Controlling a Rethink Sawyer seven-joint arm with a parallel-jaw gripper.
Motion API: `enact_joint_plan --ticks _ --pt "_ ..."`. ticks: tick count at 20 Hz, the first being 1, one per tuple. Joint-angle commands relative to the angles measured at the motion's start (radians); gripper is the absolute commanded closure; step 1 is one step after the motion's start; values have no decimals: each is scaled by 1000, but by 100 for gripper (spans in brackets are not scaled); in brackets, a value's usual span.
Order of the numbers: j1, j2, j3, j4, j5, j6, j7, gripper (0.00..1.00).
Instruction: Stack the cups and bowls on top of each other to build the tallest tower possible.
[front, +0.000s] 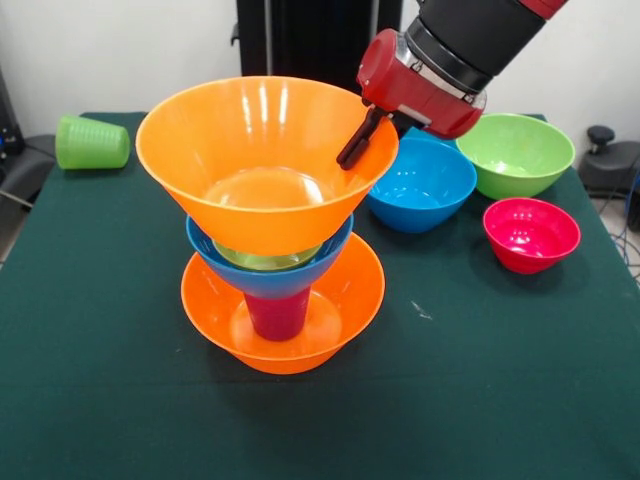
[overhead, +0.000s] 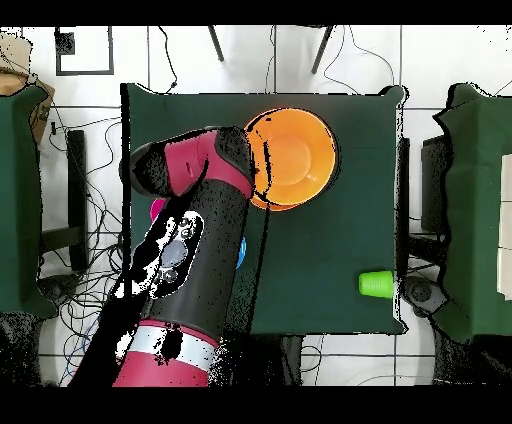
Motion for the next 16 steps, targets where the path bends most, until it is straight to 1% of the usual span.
enact_joint_plan --ticks 1,9,13,16 --pt "-5 51 69 35 29 45 168 100" --pt "-6 65 68 35 43 37 173 100" --pt "2 52 62 56 43 35 175 100" --pt "2 55 61 47 44 44 174 100"
